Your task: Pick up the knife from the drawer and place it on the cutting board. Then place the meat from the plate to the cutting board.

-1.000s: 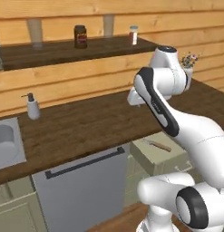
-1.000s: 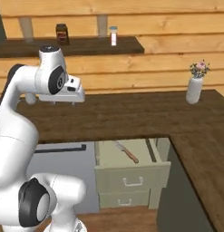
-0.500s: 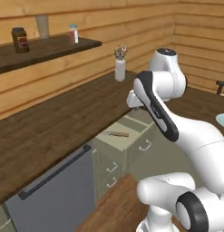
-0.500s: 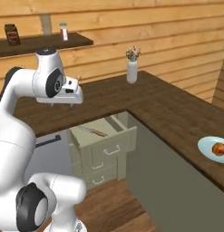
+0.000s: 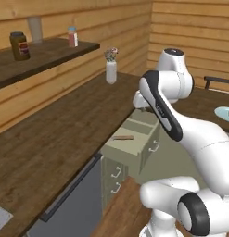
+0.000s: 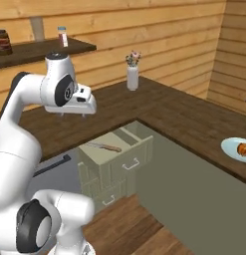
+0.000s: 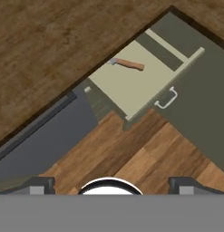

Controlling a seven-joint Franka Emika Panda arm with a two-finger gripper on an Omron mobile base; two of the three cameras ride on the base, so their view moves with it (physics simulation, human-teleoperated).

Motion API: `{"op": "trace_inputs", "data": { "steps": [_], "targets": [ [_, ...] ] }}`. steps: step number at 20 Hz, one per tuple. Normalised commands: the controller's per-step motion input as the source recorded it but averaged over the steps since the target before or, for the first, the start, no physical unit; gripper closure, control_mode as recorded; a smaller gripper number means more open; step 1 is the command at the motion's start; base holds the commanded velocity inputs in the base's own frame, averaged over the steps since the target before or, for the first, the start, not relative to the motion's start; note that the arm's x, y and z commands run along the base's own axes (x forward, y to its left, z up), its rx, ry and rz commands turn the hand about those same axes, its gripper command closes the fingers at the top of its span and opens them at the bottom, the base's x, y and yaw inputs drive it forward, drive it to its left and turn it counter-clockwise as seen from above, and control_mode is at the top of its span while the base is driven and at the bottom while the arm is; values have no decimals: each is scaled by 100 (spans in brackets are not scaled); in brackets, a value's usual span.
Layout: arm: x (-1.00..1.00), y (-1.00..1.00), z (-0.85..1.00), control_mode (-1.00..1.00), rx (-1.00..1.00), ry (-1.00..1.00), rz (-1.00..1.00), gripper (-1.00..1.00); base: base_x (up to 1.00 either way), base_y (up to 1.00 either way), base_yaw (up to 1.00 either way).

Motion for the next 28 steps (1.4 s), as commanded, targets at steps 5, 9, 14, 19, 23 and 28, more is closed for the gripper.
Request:
{"op": "trace_inputs", "data": {
  "steps": [5, 9, 14, 19, 23, 28],
  "targets": [
    [0, 0, 0, 100, 0, 0, 0, -100, 46, -1, -14],
    [0, 0, 0, 100, 0, 0, 0, -100, 55, 27, -27],
    [0, 0, 0, 100, 0, 0, 0, -100, 25, 9, -23],
    [0, 0, 0, 100, 0, 0, 0, -100, 9, 2, -6],
    [21, 2, -5, -100, 0, 0, 0, -100, 0, 0, 0],
    [65, -80, -43, -100, 15, -27, 46, -100, 0, 0, 0]
  ]
}}
